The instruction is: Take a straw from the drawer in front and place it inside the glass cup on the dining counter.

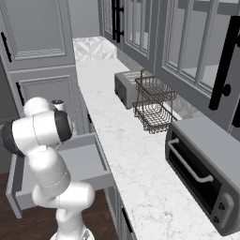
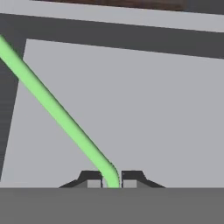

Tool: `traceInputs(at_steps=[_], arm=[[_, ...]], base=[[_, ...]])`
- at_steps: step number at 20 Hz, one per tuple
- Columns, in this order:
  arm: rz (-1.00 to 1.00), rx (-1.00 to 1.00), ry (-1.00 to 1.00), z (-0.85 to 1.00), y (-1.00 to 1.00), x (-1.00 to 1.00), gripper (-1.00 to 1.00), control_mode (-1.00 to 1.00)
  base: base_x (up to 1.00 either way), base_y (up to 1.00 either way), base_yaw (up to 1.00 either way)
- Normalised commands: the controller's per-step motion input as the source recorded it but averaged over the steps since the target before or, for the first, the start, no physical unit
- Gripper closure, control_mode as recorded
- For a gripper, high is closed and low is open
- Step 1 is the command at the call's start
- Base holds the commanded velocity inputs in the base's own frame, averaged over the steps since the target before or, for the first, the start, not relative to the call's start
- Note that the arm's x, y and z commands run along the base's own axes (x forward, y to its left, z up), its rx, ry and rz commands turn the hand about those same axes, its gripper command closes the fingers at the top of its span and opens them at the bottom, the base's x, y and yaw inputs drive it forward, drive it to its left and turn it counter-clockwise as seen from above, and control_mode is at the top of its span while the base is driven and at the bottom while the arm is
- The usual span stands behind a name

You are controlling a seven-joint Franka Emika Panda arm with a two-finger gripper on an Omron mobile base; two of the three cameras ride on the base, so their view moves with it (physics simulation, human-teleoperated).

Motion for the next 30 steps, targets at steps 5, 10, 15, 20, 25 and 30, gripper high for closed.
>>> traceInputs(at_steps=[5,10,15,20,25,30], arm=[[0.01,0.01,0.00,1.00,0.00,-0.02,1.00,-1.00],[0.00,0.00,0.00,1.00,0.00,-0.12,1.00,-1.00],[0.01,-0.09,0.01,1.00,0.00,-0.14,1.00,-1.00],[0.04,-0.19,0.10,1.00,0.00,-0.22,1.00,-1.00],[0.03,-0.17,0.17,0.99,-0.02,-0.39,1.00,-1.00],[0.01,-0.09,0.17,0.50,-0.16,-0.49,1.00,-1.00]], base=[[0.00,0.00,0.00],[0.00,0.00,0.00],[0.00,0.00,0.00],[0.00,0.00,0.00],[0.00,0.00,0.00],[0.00,0.00,0.00]])
